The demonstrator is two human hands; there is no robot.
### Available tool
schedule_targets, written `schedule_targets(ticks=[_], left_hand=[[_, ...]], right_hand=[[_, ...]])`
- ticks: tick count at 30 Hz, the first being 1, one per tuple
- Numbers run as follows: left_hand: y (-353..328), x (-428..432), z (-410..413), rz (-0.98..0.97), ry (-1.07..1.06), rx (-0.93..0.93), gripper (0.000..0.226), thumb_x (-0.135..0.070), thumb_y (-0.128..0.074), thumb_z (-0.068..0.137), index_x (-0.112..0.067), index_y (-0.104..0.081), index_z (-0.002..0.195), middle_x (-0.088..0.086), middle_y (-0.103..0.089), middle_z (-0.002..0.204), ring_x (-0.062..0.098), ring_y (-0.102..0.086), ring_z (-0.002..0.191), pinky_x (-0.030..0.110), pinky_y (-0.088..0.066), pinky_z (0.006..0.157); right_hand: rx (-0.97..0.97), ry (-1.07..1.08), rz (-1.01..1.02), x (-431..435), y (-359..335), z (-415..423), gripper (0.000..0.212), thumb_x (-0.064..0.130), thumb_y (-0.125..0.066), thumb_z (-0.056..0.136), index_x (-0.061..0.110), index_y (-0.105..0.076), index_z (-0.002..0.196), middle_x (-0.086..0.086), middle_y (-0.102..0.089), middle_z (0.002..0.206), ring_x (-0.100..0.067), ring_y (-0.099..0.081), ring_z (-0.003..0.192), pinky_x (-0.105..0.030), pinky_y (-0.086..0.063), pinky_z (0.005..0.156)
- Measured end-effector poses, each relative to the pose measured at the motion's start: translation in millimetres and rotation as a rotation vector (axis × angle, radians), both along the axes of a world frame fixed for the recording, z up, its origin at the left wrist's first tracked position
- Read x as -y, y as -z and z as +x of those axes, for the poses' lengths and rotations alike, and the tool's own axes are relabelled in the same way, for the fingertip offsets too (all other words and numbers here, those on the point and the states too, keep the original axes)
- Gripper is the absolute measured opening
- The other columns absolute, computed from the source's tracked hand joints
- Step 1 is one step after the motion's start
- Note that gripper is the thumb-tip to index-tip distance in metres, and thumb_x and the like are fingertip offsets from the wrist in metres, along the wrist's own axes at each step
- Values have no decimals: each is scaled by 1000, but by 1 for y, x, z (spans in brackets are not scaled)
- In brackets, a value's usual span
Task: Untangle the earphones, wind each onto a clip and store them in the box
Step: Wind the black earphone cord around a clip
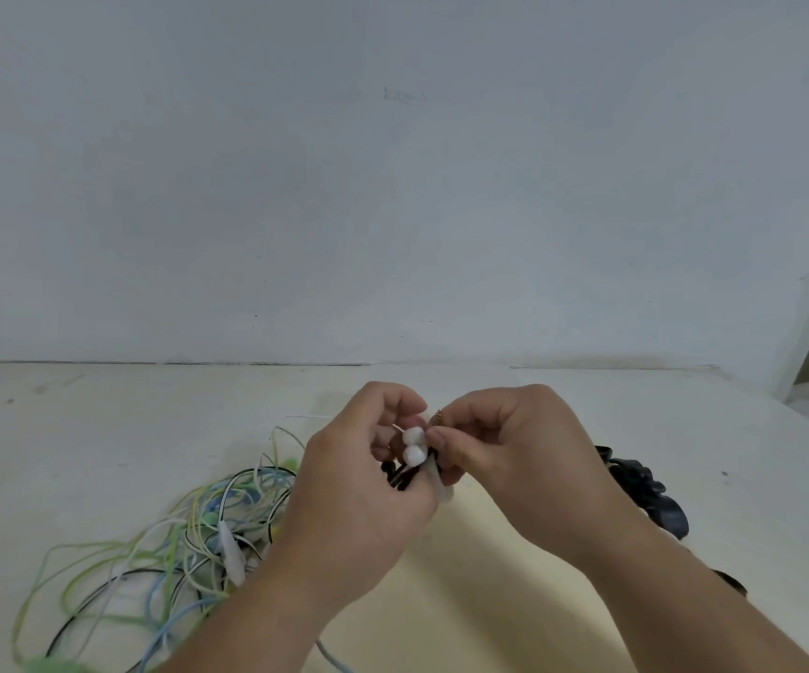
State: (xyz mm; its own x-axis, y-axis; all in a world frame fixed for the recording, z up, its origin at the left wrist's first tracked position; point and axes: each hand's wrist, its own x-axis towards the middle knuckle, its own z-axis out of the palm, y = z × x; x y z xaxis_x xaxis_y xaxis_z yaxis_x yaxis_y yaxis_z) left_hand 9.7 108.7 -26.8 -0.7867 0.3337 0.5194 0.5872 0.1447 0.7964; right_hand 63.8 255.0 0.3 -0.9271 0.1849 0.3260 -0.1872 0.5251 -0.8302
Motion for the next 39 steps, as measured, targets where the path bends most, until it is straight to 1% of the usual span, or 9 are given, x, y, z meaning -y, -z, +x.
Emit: schedule_targets(ticks=[3,7,11,14,19,22,28,34,39], left_hand=[[-4,1,1,159,85,120,22,-13,-72,80,-27,-65,96,-3,-69,85,10,-66,75,22,-55,62],[-6,1,3,214,112,161,12,-23,-70,85,-20,-66,96,4,-69,73,8,-66,62,12,-47,55],[-1,-1,-2,227,57,126,16,-4,-62,94,-18,-65,87,6,-72,74,14,-68,68,18,-50,60],[-4,-1,-1,242,49,131,17,0,-61,92,-14,-66,84,6,-71,73,13,-67,68,16,-50,61],[-7,0,-2,302,7,129,16,2,-64,89,-10,-68,80,6,-72,71,17,-68,68,18,-53,64],[-9,0,0,351,13,153,11,4,-65,88,-4,-67,81,9,-73,74,17,-70,68,15,-51,61],[-10,-1,-3,419,58,273,10,10,-68,82,3,-65,76,3,-74,90,12,-74,76,17,-53,68],[-8,2,-9,538,109,488,17,6,-79,59,-3,-69,68,11,-73,91,22,-72,85,35,-53,85],[-8,3,-9,535,148,505,39,11,-80,52,-3,-62,84,13,-74,82,22,-72,76,25,-58,73]], right_hand=[[-24,-34,55,-1,-1,1,21,10,-65,93,24,-79,85,6,-74,72,-10,-70,70,-31,-57,74],[-78,-48,104,3,3,-1,23,17,-66,93,30,-78,79,5,-67,69,-10,-60,63,-26,-48,60],[-106,-14,-12,4,8,-5,18,14,-76,84,30,-78,76,9,-66,67,-9,-60,63,-22,-44,59],[-115,77,0,3,11,-8,16,25,-83,77,35,-72,81,11,-61,77,-6,-59,69,-16,-46,59],[59,-71,-147,2,8,-8,14,30,-70,90,25,-69,103,2,-71,90,-11,-70,73,-33,-61,67],[54,-189,-340,4,8,-7,15,19,-60,98,12,-73,102,-6,-69,75,-22,-67,63,-32,-58,63],[4,-212,-530,3,11,-11,17,10,-60,97,9,-74,105,-8,-65,73,-25,-63,62,-31,-55,63],[40,-227,-532,4,12,-10,20,13,-55,100,7,-73,105,-5,-64,73,-24,-65,66,-32,-57,66],[86,-207,-479,5,11,-9,20,13,-53,101,9,-71,106,-3,-63,73,-24,-68,68,-42,-59,74]])
